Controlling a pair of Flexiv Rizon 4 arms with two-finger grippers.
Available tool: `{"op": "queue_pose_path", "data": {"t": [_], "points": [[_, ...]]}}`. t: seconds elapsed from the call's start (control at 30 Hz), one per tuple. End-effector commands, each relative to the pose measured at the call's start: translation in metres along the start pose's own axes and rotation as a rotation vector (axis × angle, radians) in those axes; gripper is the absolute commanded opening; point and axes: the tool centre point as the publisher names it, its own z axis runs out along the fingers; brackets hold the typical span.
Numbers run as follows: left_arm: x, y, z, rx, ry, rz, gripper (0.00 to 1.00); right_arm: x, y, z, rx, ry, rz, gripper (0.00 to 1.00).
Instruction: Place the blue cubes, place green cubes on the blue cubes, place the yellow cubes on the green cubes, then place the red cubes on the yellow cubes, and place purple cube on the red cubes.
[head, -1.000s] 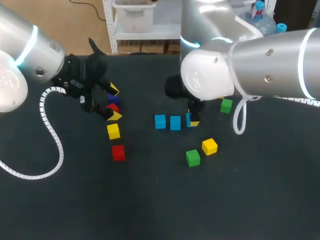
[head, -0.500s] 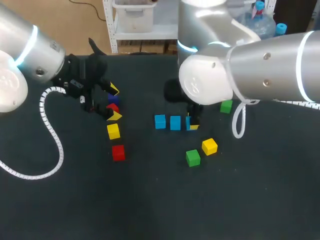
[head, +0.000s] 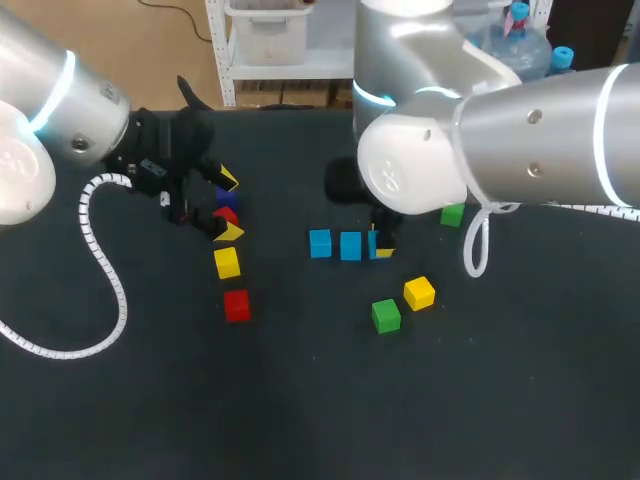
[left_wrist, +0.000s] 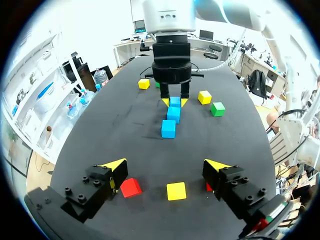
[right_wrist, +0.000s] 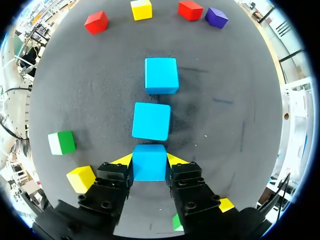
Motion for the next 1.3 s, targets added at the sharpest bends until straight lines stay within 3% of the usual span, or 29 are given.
{"op": "queue_pose_path", "data": {"t": [0.03,1.3], "points": [[0.0018,-0.0007,-0.0004,-0.001,-0.006,0.004,1.0,0.0001,-0.0018,0.0,-0.001,-0.003,0.001,0.0],[0.0018,-0.0007,-0.0004,-0.001,-0.006,0.004,1.0,-0.0004,-0.0057,0.0019,-0.007,-0.003,0.002,0.0]]}}
